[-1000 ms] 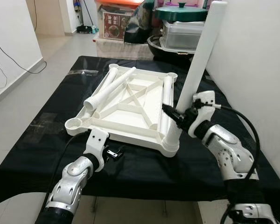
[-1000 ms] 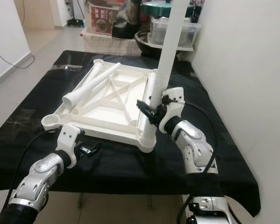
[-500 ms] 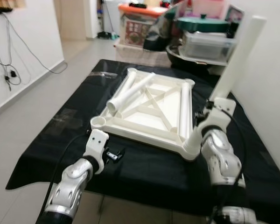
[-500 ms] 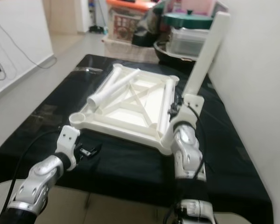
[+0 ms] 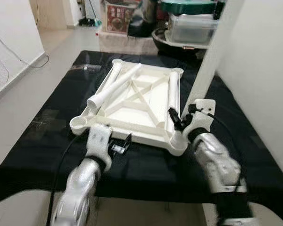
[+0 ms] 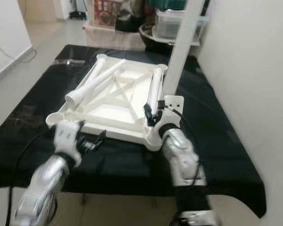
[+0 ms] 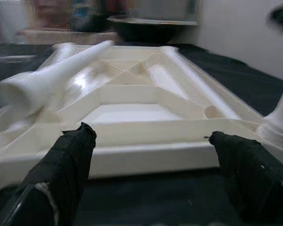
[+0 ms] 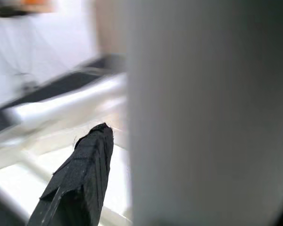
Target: Building children table
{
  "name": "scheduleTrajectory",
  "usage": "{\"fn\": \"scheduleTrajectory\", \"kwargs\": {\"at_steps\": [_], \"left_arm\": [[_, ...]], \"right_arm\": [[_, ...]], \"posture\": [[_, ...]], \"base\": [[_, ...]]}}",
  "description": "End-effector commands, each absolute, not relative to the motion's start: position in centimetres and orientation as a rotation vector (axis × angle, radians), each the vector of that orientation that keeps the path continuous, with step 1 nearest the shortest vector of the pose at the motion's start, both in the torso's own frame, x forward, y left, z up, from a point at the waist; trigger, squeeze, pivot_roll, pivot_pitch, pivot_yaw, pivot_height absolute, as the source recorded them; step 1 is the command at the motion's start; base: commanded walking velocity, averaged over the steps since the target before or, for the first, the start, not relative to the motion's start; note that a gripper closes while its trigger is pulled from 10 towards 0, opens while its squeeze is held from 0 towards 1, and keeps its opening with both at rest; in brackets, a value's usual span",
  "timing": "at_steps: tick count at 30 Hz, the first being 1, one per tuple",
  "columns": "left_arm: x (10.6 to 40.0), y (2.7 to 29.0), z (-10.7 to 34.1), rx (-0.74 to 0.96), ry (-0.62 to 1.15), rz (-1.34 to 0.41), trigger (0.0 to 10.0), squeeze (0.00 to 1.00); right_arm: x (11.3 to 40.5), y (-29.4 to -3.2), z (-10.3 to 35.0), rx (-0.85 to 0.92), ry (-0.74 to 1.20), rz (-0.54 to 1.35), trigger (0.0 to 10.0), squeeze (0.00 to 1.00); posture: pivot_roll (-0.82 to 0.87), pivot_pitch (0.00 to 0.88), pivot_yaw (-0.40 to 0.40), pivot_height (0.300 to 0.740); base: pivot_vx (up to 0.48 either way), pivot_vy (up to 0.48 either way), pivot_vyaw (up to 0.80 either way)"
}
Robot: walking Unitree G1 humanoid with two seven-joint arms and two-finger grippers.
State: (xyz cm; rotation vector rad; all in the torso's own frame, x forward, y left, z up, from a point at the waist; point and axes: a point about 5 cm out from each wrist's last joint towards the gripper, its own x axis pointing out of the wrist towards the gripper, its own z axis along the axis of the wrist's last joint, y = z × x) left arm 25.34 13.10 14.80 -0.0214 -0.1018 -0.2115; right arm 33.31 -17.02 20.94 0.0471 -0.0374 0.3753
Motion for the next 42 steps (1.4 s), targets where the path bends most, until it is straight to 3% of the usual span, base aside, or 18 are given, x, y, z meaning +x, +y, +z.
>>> {"fn": "scheduleTrajectory", "kwargs": {"at_steps": [1, 7, 8, 10, 14, 15, 18, 22, 23, 25, 27, 28, 29, 30, 31, 32, 36, 42], "left_arm": [[24.9, 14.0, 15.5, -0.006, -0.112, -0.15, 10.0, 0.0], [22.0, 15.1, 16.3, 0.016, -0.118, -0.054, 10.0, 0.0], [21.3, 15.2, 15.7, 0.031, -0.093, -0.039, 10.0, 0.0], [20.7, 15.3, 15.2, 0.045, -0.069, -0.02, 10.0, 0.0], [19.9, 15.2, 14.6, 0.051, -0.034, 0.02, 10.0, 0.0], [19.9, 15.2, 14.6, 0.051, -0.034, 0.02, 10.0, 0.0], [19.4, 15.5, 14.6, 0.05, -0.017, 0.041, 10.0, 0.0], [19.3, 15.6, 14.6, 0.051, -0.007, 0.048, 10.0, 0.0], [19.4, 15.7, 14.6, 0.051, -0.004, 0.046, 10.0, 0.0], [19.4, 15.8, 14.5, 0.052, -0.001, 0.046, 10.0, 0.0], [19.4, 15.8, 14.5, 0.052, 0.0, 0.046, 10.0, 0.0], [19.5, 15.8, 14.4, 0.054, 0.0, 0.044, 10.0, 0.0], [19.6, 15.7, 14.4, 0.056, -0.001, 0.042, 10.0, 0.0], [19.7, 15.7, 14.3, 0.056, 0.0, 0.041, 10.0, 0.0], [19.7, 15.7, 14.3, 0.056, 0.0, 0.041, 10.0, 0.0], [19.8, 15.7, 14.4, 0.053, -0.001, 0.043, 10.0, 0.0], [20.1, 15.8, 14.4, 0.045, -0.005, 0.045, 10.0, 0.0], [20.1, 15.7, 14.4, 0.043, -0.005, 0.038, 10.0, 0.0]], "right_arm": [[33.0, -16.6, 20.8, 0.052, -0.023, 0.476, 10.0, 0.0], [32.7, -17.8, 20.4, -0.006, -0.002, 0.573, 10.0, 0.0], [33.0, -17.9, 20.2, 0.019, 0.003, 0.568, 0.0, 0.0], [33.6, -18.0, 19.8, 0.019, 0.023, 0.525, 0.0, 0.0], [35.4, -19.6, 17.9, 0.058, 0.166, 0.111, 0.0, 0.0], [35.4, -19.6, 17.9, 0.058, 0.166, 0.111, 0.0, 0.0], [33.8, -19.8, 16.0, 0.131, 0.237, -0.229, 0.0, 0.0], [32.6, -17.7, 15.5, 0.152, 0.246, -0.215, 0.0, 0.0], [32.2, -16.0, 15.4, 0.154, 0.258, -0.142, 10.0, 0.0], [31.6, -13.3, 16.1, 0.171, 0.208, 0.048, 10.0, 0.0], [31.5, -12.7, 16.5, 0.173, 0.177, 0.116, 10.0, 0.0], [31.6, -12.9, 17.2, 0.158, 0.128, 0.139, 10.0, 0.7], [31.7, -13.2, 17.6, 0.144, 0.098, 0.142, 10.0, 0.7], [32.2, -13.9, 18.6, 0.136, 0.065, 0.14, 10.0, 1.0], [32.2, -13.9, 18.6, 0.136, 0.065, 0.14, 10.0, 1.0], [32.7, -14.3, 19.4, 0.144, 0.053, 0.208, 10.0, 0.0], [33.3, -15.4, 21.3, 0.112, -0.006, 0.436, 10.0, 0.0], [33.4, -16.8, 21.9, 0.032, -0.047, 0.566, 10.0, 0.0]], "posture": [[0.08, 0.0, -0.097, 0.74], [0.12, 0.0, -0.118, 0.74], [0.13, 0.0, -0.129, 0.74], [0.14, 0.0, -0.133, 0.74], [0.15, 0.0, -0.148, 0.74], [0.15, 0.0, -0.148, 0.74], [0.17, 0.0, -0.155, 0.74], [0.17, 0.0, -0.147, 0.74], [0.16, 0.0, -0.135, 0.74], [0.15, 0.0, -0.128, 0.74], [0.15, 0.0, -0.128, 0.74], [0.14, 0.0, -0.121, 0.74], [0.14, 0.0, -0.121, 0.74], [0.14, 0.0, -0.123, 0.74], [0.14, 0.0, -0.123, 0.74], [0.14, 0.0, -0.127, 0.74], [0.14, 0.0, -0.126, 0.74], [0.14, 0.0, -0.129, 0.74]], "base": [[0.0, 0.0, 0.0], [0.0, 0.0, 0.0], [0.0, 0.0, 0.0], [0.0, 0.0, 0.0], [0.0, 0.0, 0.0], [0.0, 0.0, 0.0], [0.0, 0.0, 0.0], [0.0, 0.0, 0.0], [0.0, 0.0, 0.0], [0.0, 0.0, 0.0], [0.0, 0.0, 0.0], [0.0, 0.0, 0.0], [0.0, 0.0, 0.0], [0.0, 0.0, 0.0], [0.0, 0.0, 0.0], [0.0, 0.0, 0.0], [0.0, 0.0, 0.0], [0.0, 0.0, 0.0]]}}
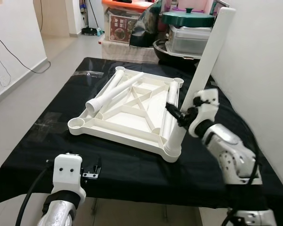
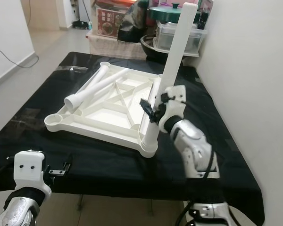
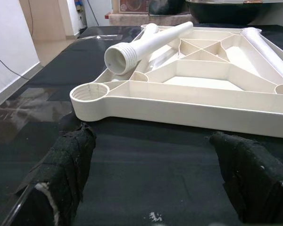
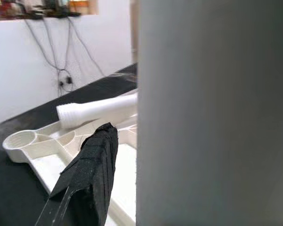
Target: Building children table
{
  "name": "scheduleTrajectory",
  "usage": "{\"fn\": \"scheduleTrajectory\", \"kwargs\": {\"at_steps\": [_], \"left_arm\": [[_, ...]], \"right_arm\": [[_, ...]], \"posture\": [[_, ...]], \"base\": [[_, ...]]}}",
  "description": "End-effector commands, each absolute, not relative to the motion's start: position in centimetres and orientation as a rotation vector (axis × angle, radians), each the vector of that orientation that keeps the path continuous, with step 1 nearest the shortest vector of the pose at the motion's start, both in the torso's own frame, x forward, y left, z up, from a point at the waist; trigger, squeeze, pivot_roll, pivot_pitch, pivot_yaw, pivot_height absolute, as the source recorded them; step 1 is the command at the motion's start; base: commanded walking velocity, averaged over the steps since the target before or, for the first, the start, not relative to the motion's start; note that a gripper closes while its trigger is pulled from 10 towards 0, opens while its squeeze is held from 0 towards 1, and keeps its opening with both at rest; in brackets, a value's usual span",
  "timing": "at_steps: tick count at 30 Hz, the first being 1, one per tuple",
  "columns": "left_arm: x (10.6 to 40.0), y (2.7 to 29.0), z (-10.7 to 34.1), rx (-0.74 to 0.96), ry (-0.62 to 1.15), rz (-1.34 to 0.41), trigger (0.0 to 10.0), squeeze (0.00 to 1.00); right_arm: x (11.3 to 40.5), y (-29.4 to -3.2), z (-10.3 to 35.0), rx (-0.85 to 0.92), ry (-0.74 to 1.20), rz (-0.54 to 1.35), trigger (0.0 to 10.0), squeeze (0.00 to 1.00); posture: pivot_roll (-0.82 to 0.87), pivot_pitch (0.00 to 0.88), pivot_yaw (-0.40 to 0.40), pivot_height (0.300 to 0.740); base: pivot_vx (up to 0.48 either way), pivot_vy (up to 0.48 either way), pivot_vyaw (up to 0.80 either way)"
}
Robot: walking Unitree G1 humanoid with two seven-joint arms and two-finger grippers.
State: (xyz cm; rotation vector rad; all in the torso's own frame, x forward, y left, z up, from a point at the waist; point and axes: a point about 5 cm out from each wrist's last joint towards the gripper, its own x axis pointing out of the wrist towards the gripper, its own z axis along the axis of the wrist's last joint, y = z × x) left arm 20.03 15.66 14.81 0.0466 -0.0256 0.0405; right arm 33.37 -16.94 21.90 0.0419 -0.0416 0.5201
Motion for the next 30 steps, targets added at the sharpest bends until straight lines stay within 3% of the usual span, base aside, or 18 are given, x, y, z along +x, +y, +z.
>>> {"fn": "scheduleTrajectory", "kwargs": {"at_steps": [1, 2, 3, 4, 7, 8, 9, 11, 12, 17, 18, 23, 30], "left_arm": [[20.2, 15.7, 14.3, 0.035, -0.004, 0.04, 10.0, 0.0], [20.2, 15.6, 14.3, 0.032, -0.004, 0.035, 10.0, 0.0], [20.3, 15.5, 14.2, 0.03, -0.004, 0.031, 10.0, 0.0], [20.3, 15.4, 14.1, 0.027, 0.0, 0.027, 10.0, 0.0], [20.2, 15.3, 14.0, 0.026, 0.004, 0.024, 10.0, 0.0], [20.1, 15.3, 14.0, 0.024, 0.005, 0.023, 10.0, 0.0], [20.1, 15.3, 14.0, 0.024, 0.005, 0.023, 10.0, 0.0], [20.1, 15.0, 13.9, 0.011, 0.01, -0.005, 10.0, 0.0], [20.2, 14.9, 13.8, 0.006, 0.013, -0.017, 10.0, 0.0], [20.0, 14.1, 13.3, -0.049, 0.065, -0.125, 10.0, 0.0], [19.6, 13.4, 12.8, -0.133, 0.118, -0.232, 10.0, 0.0], [19.5, 12.6, 12.7, -0.189, 0.136, -0.311, 10.0, 0.0], [19.8, 12.7, 12.8, -0.214, 0.13, -0.33, 10.0, 0.0]], "right_arm": [[33.4, -16.8, 21.0, -0.036, -0.018, 0.632, 7.7, 0.0], [33.7, -16.8, 20.0, -0.074, 0.014, 0.664, 3.3, 0.0], [33.8, -16.8, 19.4, -0.1, 0.035, 0.677, 3.3, 0.0], [34.7, -17.0, 18.7, -0.083, 0.074, 0.589, 0.0, 0.0], [35.8, -17.4, 17.9, -0.048, 0.126, 0.431, 0.0, 0.0], [36.4, -18.0, 17.3, -0.018, 0.163, 0.294, 0.0, 0.0], [36.4, -18.0, 17.3, -0.018, 0.163, 0.294, 0.0, 0.0], [36.0, -20.0, 15.1, 0.109, 0.255, -0.115, 0.0, 0.0], [35.5, -20.4, 14.1, 0.145, 0.288, -0.224, 0.0, 0.0], [32.9, -18.1, 12.7, 0.167, 0.314, -0.264, 0.0, 0.0], [32.3, -14.2, 12.7, 0.126, 0.332, 0.01, 10.0, 0.0], [32.1, -12.1, 13.6, 0.055, 0.292, 0.194, 10.0, 0.0], [33.3, -12.6, 16.2, 0.03, 0.24, 0.331, 10.0, 0.0]], "posture": [[0.15, 0.0, -0.133, 0.74], [0.15, 0.0, -0.132, 0.74], [0.15, 0.0, -0.132, 0.74], [0.15, 0.0, -0.135, 0.74], [0.15, 0.0, -0.136, 0.74], [0.15, 0.0, -0.136, 0.74], [0.15, 0.0, -0.136, 0.74], [0.16, 0.0, -0.141, 0.74], [0.16, 0.0, -0.14, 0.74], [0.16, 0.0, -0.135, 0.74], [0.15, 0.0, -0.131, 0.74], [0.14, 0.0, -0.131, 0.74], [0.15, 0.0, -0.149, 0.74]], "base": [[0.0, 0.0, 0.0], [0.0, 0.0, 0.0], [0.0, 0.0, 0.0], [0.0, 0.0, 0.0], [0.0, 0.0, 0.0], [0.0, 0.0, 0.0], [0.0, 0.0, 0.0], [0.0, 0.0, 0.0], [0.0, 0.0, 0.0], [0.0, 0.0, 0.0], [0.0, 0.0, 0.0], [0.0, 0.0, 0.0], [0.0, 0.0, 0.0]]}}
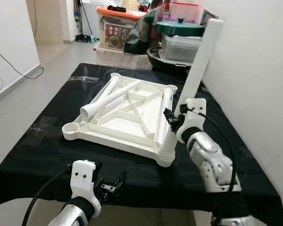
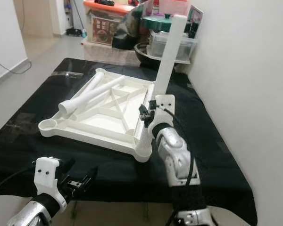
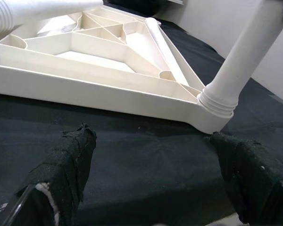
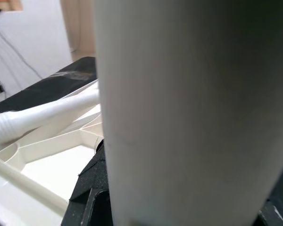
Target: Building children table
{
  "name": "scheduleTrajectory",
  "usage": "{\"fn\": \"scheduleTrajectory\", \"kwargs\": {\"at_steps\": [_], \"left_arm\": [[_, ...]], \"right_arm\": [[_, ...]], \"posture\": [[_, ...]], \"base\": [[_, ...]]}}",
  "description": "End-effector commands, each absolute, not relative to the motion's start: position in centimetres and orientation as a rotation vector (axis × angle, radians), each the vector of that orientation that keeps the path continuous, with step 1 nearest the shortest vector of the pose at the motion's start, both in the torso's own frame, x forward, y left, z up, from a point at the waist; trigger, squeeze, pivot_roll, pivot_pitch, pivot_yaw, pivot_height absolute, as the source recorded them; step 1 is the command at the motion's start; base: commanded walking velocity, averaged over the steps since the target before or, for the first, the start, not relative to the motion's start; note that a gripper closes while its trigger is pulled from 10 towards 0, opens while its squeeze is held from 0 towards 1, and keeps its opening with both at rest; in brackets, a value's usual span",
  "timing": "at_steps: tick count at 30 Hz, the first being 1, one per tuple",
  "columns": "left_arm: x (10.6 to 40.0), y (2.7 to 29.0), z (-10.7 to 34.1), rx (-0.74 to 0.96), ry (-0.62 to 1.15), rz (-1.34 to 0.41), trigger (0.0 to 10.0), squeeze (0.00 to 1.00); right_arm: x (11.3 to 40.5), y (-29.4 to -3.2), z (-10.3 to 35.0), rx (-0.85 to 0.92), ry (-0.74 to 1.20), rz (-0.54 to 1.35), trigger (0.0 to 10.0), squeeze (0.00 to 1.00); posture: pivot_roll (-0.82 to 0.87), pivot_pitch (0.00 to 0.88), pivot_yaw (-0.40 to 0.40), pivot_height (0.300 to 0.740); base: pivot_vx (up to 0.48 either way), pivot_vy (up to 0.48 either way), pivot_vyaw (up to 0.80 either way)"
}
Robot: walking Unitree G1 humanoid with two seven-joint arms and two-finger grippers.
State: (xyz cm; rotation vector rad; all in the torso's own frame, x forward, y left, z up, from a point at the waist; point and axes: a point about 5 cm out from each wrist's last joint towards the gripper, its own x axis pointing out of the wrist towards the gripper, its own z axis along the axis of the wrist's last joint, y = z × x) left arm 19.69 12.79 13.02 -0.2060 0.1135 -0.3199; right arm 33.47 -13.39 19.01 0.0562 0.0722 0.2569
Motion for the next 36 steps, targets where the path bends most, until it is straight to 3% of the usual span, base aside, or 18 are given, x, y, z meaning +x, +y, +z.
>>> {"fn": "scheduleTrajectory", "kwargs": {"at_steps": [1, 5, 6, 10, 11, 19, 20, 22, 23, 30, 36], "left_arm": [[19.8, 12.7, 12.8, -0.214, 0.13, -0.33, 10.0, 0.0], [19.9, 12.8, 13.1, -0.226, 0.132, -0.348, 10.0, 0.0], [19.9, 12.7, 13.1, -0.227, 0.131, -0.353, 10.0, 0.0], [20.0, 12.7, 13.1, -0.227, 0.131, -0.356, 10.0, 0.0], [20.0, 12.5, 13.2, -0.228, 0.131, -0.36, 10.0, 0.0], [20.0, 12.1, 13.2, -0.24, 0.136, -0.378, 10.0, 0.0], [20.1, 12.0, 13.3, -0.241, 0.137, -0.384, 10.0, 0.0], [20.1, 12.0, 13.3, -0.242, 0.137, -0.388, 10.0, 0.0], [20.1, 12.0, 13.3, -0.244, 0.137, -0.389, 10.0, 0.0], [20.2, 11.8, 13.3, -0.252, 0.135, -0.396, 10.0, 0.0], [20.3, 11.7, 13.3, -0.258, 0.133, -0.398, 10.0, 0.0]], "right_arm": [[33.3, -12.6, 16.2, 0.03, 0.24, 0.331, 10.0, 0.0], [33.6, -13.3, 17.2, 0.011, 0.212, 0.494, 10.0, 0.0], [34.2, -14.0, 17.6, -0.007, 0.194, 0.535, 10.0, 0.1], [34.6, -14.5, 17.8, -0.021, 0.182, 0.56, 10.0, 0.1], [35.2, -15.3, 18.0, -0.001, 0.183, 0.541, 10.0, 1.0], [34.9, -15.2, 17.3, 0.048, 0.23, 0.51, 10.0, 1.0], [34.5, -15.0, 17.0, 0.032, 0.23, 0.58, 10.0, 0.13], [34.3, -14.9, 16.9, 0.019, 0.229, 0.63, 10.0, 0.13], [34.1, -15.0, 17.0, 0.021, 0.204, 0.703, 10.0, 0.0], [34.5, -16.0, 18.9, 0.036, 0.081, 0.87, 10.0, 0.0], [36.7, -16.8, 21.0, 0.022, -0.037, 0.815, 10.0, 0.0]], "posture": [[0.15, 0.0, -0.149, 0.74], [0.15, 0.0, -0.146, 0.74], [0.16, 0.0, -0.148, 0.74], [0.16, 0.0, -0.148, 0.74], [0.16, 0.0, -0.151, 0.74], [0.15, 0.0, -0.15, 0.74], [0.15, 0.0, -0.137, 0.74], [0.15, 0.0, -0.137, 0.74], [0.15, 0.0, -0.134, 0.74], [0.15, 0.0, -0.14, 0.74], [0.16, 0.0, -0.159, 0.74]], "base": [[0.0, 0.0, 0.0], [0.0, 0.0, 0.0], [0.0, 0.0, 0.0], [0.0, 0.0, 0.0], [0.0, 0.0, 0.0], [0.0, 0.0, 0.0], [0.0, 0.0, 0.0], [0.0, 0.0, 0.0], [0.0, 0.0, 0.0], [0.0, 0.0, 0.0], [0.0, 0.0, 0.0]]}}
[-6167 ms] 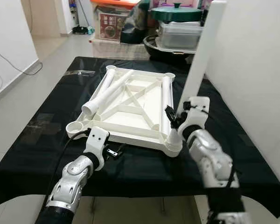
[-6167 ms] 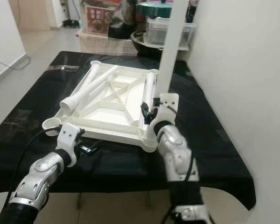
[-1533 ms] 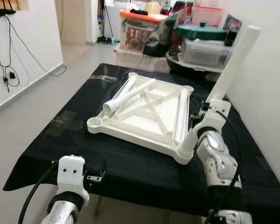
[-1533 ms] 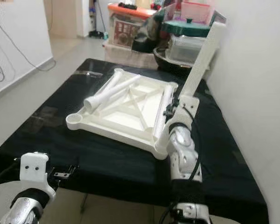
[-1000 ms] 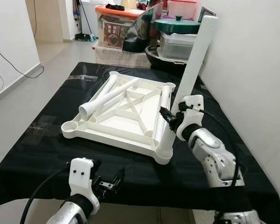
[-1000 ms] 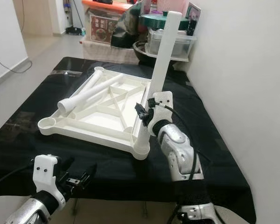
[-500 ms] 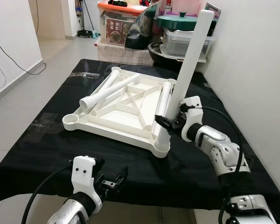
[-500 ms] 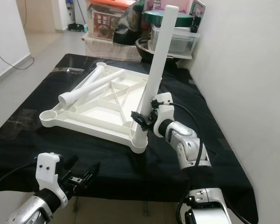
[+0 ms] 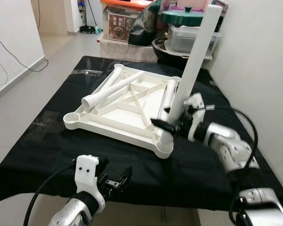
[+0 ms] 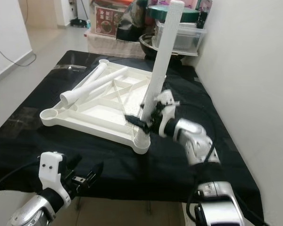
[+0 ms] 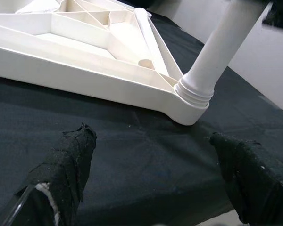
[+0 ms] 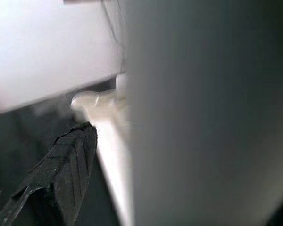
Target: Building children table
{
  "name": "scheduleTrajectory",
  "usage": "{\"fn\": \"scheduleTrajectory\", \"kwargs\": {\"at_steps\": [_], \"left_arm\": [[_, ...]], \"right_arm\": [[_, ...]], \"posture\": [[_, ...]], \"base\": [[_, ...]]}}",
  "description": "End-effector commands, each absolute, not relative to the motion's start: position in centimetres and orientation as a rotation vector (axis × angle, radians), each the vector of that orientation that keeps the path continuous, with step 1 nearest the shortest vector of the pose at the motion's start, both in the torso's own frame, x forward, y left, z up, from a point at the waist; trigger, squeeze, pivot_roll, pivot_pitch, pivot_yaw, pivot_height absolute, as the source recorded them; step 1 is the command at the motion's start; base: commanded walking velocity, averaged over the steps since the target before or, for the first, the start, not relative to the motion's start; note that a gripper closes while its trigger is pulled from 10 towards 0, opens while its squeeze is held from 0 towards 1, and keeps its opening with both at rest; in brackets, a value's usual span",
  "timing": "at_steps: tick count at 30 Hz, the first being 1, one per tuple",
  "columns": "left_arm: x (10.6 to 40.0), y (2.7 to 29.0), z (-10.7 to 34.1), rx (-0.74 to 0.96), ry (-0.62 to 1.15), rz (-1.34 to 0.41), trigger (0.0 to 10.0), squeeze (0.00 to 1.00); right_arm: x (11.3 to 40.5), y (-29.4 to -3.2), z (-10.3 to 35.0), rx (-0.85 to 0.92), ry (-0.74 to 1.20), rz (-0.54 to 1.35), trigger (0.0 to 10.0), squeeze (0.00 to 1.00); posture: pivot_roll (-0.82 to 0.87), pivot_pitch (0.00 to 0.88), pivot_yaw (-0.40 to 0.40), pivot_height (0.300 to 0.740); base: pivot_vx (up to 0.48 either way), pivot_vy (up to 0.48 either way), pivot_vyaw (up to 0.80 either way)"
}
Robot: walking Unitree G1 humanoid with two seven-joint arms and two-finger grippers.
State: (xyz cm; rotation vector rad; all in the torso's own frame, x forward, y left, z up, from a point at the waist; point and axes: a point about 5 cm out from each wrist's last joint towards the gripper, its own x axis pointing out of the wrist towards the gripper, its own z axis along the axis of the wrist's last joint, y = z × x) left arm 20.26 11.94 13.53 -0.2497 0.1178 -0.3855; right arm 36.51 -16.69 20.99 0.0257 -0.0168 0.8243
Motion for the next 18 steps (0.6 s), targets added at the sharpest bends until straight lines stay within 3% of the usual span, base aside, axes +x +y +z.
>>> {"fn": "scheduleTrajectory", "kwargs": {"at_steps": [1, 4, 5, 7, 8, 13, 14, 15, 16, 17, 18], "left_arm": [[20.3, 11.7, 13.3, -0.258, 0.131, -0.4, 10.0, 0.0], [20.4, 11.7, 13.3, -0.259, 0.13, -0.4, 10.0, 0.0], [20.4, 11.7, 13.3, -0.259, 0.129, -0.402, 10.0, 0.0], [20.4, 11.7, 13.3, -0.259, 0.129, -0.403, 10.0, 0.0], [20.4, 11.7, 13.3, -0.261, 0.129, -0.401, 10.0, 0.0], [20.4, 11.6, 13.3, -0.264, 0.128, -0.399, 10.0, 0.0], [20.3, 11.5, 13.3, -0.265, 0.128, -0.4, 10.0, 0.0], [20.3, 11.5, 13.3, -0.265, 0.128, -0.4, 10.0, 0.0], [20.3, 11.5, 13.2, -0.265, 0.129, -0.401, 10.0, 0.0], [20.2, 11.6, 13.2, -0.272, 0.13, -0.398, 10.0, 0.0], [20.2, 11.6, 13.2, -0.272, 0.13, -0.398, 10.0, 0.0]], "right_arm": [[36.9, -16.7, 21.1, 0.022, -0.06, 0.816, 10.0, 0.0], [37.0, -16.7, 21.2, 0.021, -0.074, 0.819, 10.0, 0.0], [37.0, -16.6, 21.2, 0.02, -0.083, 0.836, 6.5, 0.0], [37.0, -16.6, 21.2, 0.019, -0.088, 0.848, 6.5, 0.0], [36.8, -16.6, 20.8, 0.024, -0.078, 0.881, 0.0, 0.0], [36.7, -17.1, 19.4, -0.013, -0.023, 0.881, 0.0, 0.0], [37.2, -17.6, 18.8, -0.039, 0.02, 0.761, 0.0, 0.0], [37.2, -17.6, 18.8, -0.039, 0.02, 0.761, 0.0, 0.0], [37.9, -18.2, 18.4, -0.043, 0.06, 0.597, 0.0, 0.0], [38.6, -20.3, 17.4, 0.005, 0.123, 0.161, 0.0, 0.0], [38.6, -20.3, 17.4, 0.005, 0.123, 0.161, 0.0, 0.0]], "posture": [[0.16, 0.0, -0.16, 0.74], [0.16, 0.0, -0.16, 0.74], [0.17, 0.0, -0.16, 0.74], [0.17, 0.0, -0.16, 0.74], [0.17, 0.0, -0.164, 0.74], [0.16, 0.0, -0.167, 0.74], [0.16, 0.0, -0.163, 0.74], [0.16, 0.0, -0.163, 0.74], [0.16, 0.0, -0.163, 0.74], [0.15, 0.0, -0.163, 0.74], [0.15, 0.0, -0.163, 0.74]], "base": [[0.0, 0.0, 0.0], [0.0, 0.0, 0.0], [0.0, 0.0, 0.0], [0.0, 0.0, 0.0], [0.0, 0.0, 0.0], [0.0, 0.0, 0.0], [0.0, 0.0, 0.0], [0.0, 0.0, 0.0], [0.0, 0.0, 0.0], [0.0, 0.0, 0.0], [0.0, 0.0, 0.0]]}}
